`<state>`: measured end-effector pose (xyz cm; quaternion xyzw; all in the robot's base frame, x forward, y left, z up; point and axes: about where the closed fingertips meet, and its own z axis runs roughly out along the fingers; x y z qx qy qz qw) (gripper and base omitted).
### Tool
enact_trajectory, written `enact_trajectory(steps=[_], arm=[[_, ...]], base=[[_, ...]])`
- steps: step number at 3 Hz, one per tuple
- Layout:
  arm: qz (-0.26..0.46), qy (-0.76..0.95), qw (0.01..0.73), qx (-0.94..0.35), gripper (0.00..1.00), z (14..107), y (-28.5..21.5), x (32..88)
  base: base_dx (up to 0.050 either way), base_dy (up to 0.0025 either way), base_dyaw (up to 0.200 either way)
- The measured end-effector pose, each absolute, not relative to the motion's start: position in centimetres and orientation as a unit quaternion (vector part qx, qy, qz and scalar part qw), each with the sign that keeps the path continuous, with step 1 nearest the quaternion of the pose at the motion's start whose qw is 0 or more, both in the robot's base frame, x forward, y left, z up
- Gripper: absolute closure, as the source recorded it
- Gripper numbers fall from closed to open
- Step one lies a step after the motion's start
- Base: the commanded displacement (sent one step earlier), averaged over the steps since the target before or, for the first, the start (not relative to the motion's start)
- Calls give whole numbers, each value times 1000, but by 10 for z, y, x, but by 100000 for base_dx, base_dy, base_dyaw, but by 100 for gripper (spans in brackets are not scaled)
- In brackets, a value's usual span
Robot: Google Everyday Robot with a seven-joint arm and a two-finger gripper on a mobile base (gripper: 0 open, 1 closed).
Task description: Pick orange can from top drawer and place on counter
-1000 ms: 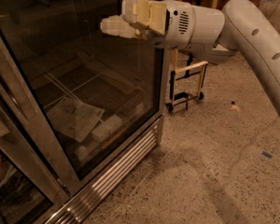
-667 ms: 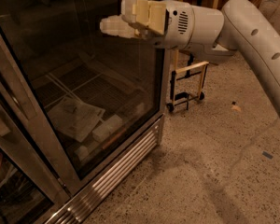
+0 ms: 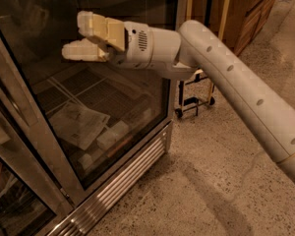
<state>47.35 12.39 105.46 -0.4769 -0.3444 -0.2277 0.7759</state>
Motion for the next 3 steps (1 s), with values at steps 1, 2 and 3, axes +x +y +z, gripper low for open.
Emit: enact_trajectory(steps=[1, 2, 3], arm=[[-198, -340, 791, -468, 0, 1046, 148, 471], [-198, -339, 795, -461, 0, 1048, 148, 471], [-195, -334, 814, -433, 0, 1055, 149, 476]], base=[[0, 0, 0], [0, 0, 0], [0, 0, 0]])
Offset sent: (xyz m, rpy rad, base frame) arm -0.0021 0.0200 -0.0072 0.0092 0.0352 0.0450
